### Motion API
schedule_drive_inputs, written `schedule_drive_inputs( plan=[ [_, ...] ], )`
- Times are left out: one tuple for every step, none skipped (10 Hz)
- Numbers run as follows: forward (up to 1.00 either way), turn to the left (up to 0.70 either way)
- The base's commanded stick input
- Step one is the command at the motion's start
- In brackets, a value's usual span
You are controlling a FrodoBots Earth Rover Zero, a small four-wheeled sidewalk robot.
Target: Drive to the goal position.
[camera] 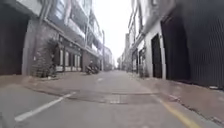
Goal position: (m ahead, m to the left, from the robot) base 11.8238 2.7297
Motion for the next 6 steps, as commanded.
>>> schedule_drive_inputs(
  plan=[
    [0.85,0.00],
    [0.85,0.00],
    [0.85,0.00],
    [0.85,0.00],
    [0.85,0.00],
    [0.85,0.00]
  ],
)
